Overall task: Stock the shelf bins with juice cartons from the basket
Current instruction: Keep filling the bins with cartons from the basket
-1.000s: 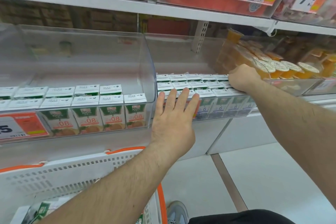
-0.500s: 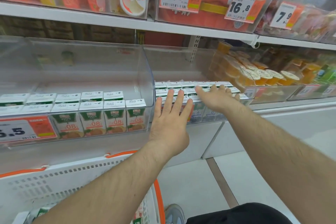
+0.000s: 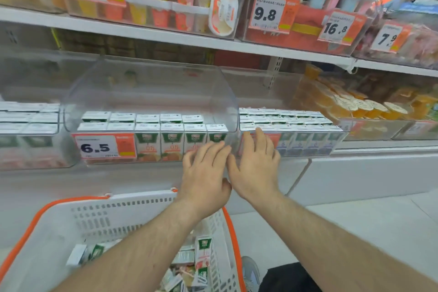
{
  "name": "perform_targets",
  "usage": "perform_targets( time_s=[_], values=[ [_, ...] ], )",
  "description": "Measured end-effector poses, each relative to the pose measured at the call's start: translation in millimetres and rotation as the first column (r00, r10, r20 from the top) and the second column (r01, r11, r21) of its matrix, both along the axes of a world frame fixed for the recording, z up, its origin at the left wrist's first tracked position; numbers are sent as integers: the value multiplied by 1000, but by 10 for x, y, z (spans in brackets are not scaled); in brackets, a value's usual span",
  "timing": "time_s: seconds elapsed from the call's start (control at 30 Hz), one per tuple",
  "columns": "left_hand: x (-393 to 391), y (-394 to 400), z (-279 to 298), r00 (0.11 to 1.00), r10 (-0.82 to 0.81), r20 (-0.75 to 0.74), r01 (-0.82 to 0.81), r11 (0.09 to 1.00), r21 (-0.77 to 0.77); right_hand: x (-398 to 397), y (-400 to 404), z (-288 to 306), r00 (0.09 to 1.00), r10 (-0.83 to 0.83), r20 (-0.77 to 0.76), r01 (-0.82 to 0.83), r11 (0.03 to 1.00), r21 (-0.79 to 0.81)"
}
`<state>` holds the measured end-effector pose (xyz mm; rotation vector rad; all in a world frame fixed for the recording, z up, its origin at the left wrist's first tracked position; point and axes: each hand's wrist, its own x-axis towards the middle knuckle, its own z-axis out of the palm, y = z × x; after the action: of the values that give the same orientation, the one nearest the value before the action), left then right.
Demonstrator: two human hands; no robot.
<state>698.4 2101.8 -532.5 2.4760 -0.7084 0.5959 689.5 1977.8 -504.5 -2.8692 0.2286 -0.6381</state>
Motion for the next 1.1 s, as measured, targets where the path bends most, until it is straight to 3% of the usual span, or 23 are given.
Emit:
perform_targets(
  time_s=[0.13,0.27,0.37,0.53,0.7,0.9,1.0,1.1],
  values=[
    [-149,422,-273,1000,-8,-12,8,1000,-22,-120,478,-366,976,216,27,-217,975,35],
    [-274,877,-661,944,109,-310,-104,994,35,-140,786,-776,896,396,-200,-366,915,171],
    [-311,1166,-966,848,201,-491,-165,979,117,-102,852,-1107,837,446,-316,-348,881,320],
    [-411,1511,-1512,691,258,-675,-195,966,170,-32,743,-1610,745,366,-558,-85,881,465],
    [-443,1573,-1974,525,234,-818,-160,971,175,-48,637,-2119,573,291,-766,-57,947,317],
    [-434,1388,-2401,374,187,-908,-130,980,148,67,590,-2413,599,164,-784,60,967,248],
    [-478,1214,-2602,347,141,-927,-57,990,129,106,544,-2527,572,130,-810,105,967,230],
    [-561,1004,-2812,404,52,-913,140,983,118,121,564,-2666,557,145,-818,63,975,215]
  ],
)
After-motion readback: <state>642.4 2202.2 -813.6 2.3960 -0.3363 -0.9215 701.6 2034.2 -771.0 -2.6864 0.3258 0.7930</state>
